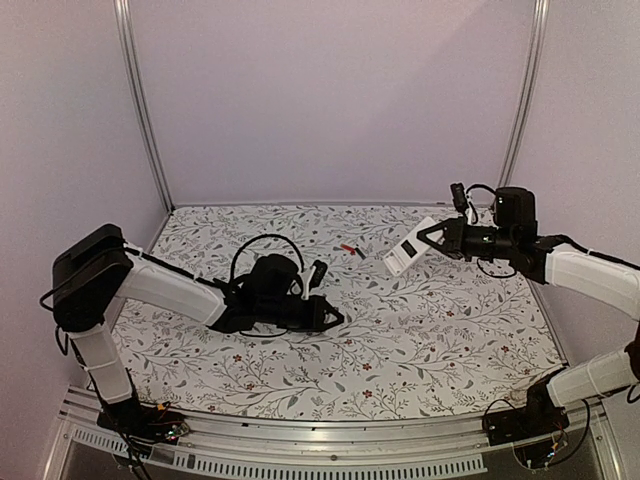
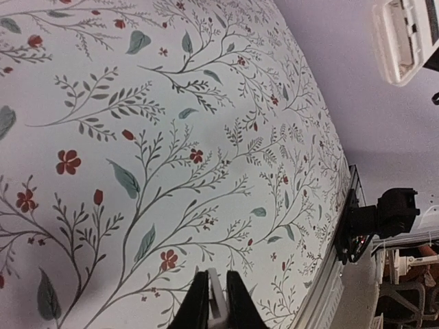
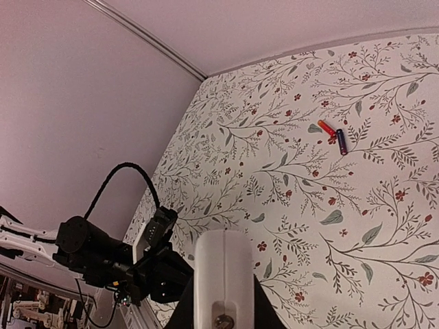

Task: Load the batteries into the remote control
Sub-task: Place the battery cover at the center of the board.

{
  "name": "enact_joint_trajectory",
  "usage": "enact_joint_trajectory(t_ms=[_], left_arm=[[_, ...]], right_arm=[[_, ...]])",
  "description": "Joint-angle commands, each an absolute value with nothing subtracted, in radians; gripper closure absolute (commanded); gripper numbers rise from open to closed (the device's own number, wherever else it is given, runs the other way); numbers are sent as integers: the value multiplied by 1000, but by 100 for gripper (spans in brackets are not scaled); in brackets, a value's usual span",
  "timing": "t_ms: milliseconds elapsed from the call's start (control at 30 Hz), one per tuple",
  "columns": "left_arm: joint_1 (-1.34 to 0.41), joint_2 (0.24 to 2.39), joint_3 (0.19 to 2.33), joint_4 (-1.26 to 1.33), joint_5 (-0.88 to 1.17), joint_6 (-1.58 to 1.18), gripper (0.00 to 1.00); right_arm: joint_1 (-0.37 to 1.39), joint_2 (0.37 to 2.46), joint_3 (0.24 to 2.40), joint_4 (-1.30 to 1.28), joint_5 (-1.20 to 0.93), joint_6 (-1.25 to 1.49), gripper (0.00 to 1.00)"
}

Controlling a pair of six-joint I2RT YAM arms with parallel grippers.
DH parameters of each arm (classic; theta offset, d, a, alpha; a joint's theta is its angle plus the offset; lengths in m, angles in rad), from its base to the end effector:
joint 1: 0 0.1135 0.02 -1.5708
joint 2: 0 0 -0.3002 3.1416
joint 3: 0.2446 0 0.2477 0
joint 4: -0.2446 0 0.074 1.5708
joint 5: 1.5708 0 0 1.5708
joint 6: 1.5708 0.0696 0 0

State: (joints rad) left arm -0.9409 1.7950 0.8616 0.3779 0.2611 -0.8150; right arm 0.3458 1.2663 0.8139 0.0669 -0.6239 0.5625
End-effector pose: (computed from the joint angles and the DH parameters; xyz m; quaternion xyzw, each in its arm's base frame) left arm 0.2199 -0.3322 0.1743 0.1177 0.8608 -0.4435 0.2203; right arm 0.2621 0.1377 0.2997 -0.0851 0.8033 0.4620 0.3660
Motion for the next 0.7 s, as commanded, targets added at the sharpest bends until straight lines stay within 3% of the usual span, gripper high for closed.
enact_joint_trajectory(t_ms=[0,267,667], left_arm=[[-919,1848,898,321,319,-798,89],[-904,1943,927,265,349,-793,85],[-902,1911,1005,6,175,-701,56]], right_arm=[[340,1292,805,65,-669,542,100],[340,1319,799,65,-675,532,100],[320,1341,800,62,-663,526,100]])
